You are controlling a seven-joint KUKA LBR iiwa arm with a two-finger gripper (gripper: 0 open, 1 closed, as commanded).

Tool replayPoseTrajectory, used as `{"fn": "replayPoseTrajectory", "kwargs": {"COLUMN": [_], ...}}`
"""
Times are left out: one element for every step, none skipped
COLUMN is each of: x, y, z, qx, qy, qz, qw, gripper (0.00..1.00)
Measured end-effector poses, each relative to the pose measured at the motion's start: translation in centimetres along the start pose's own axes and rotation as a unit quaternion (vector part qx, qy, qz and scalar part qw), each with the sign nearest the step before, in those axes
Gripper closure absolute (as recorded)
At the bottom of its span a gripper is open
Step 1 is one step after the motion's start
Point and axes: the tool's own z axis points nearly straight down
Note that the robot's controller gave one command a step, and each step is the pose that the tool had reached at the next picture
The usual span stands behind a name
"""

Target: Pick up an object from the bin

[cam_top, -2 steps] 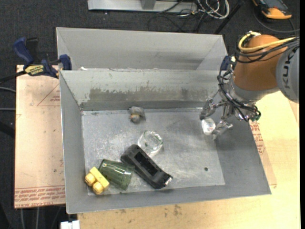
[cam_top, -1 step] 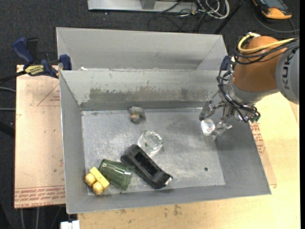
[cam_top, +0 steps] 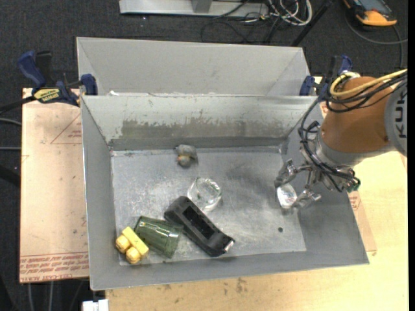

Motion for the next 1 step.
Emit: {"fn": "replayPoseTrajectory", "kwargs": {"x": [-4.12], "y": [-0.95], "z": [-0.61], "qx": [0.002], "qy": [-0.0019], "qz": [-0.008], "qw": [1.0000], "gripper": [1.00]}}
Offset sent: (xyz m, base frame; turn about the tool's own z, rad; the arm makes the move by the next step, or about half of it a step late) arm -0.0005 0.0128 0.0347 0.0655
